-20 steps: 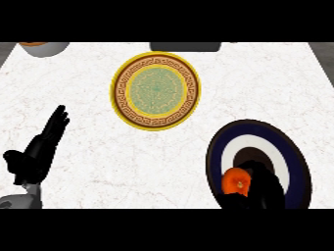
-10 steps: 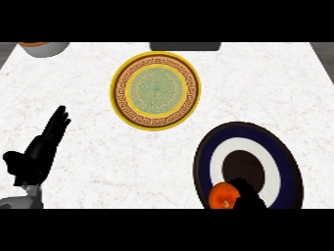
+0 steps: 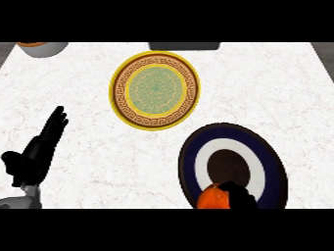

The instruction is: Pick the squash from the plate and place it in the plate

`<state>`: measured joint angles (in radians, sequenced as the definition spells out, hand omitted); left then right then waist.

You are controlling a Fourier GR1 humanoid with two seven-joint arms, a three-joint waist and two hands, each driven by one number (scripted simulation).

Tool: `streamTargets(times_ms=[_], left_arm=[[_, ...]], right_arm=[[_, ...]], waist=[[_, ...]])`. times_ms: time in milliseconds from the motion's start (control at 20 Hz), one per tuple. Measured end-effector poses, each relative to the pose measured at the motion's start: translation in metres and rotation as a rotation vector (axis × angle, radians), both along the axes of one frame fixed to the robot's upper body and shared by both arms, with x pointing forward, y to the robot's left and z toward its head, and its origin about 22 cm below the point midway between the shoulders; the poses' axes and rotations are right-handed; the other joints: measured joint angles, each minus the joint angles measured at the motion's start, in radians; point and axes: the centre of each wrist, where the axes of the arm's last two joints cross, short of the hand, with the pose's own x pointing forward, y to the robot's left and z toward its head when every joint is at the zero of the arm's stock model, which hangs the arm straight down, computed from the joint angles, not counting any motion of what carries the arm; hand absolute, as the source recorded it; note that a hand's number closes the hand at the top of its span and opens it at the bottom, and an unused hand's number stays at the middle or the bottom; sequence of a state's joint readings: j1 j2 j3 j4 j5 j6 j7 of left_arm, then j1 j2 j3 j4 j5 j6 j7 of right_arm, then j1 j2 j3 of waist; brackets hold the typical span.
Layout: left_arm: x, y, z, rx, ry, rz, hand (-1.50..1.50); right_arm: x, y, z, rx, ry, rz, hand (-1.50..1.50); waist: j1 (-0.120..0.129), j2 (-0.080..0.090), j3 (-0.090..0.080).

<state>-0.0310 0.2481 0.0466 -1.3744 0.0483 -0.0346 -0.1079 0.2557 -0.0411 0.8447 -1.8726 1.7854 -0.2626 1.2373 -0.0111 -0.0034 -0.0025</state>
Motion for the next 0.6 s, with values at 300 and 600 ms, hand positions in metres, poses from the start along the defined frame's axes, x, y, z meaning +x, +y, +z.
streamTargets(times_ms=[300, 600], left_arm=[[0.0052, -0.0009, 0.0005, 0.001, 0.002, 0.000, 0.00], [0.0076, -0.0049, 0.0025, 0.000, -0.005, -0.019, 0.00]], right_arm=[[0.0036, -0.0018, 0.0055, -0.207, -0.150, 0.064, 1.50], [0.0051, -0.0013, 0.0070, -0.287, -0.200, 0.127, 1.50]], waist=[[0.002, 0.001, 0.000], [0.017, 0.004, 0.001]])
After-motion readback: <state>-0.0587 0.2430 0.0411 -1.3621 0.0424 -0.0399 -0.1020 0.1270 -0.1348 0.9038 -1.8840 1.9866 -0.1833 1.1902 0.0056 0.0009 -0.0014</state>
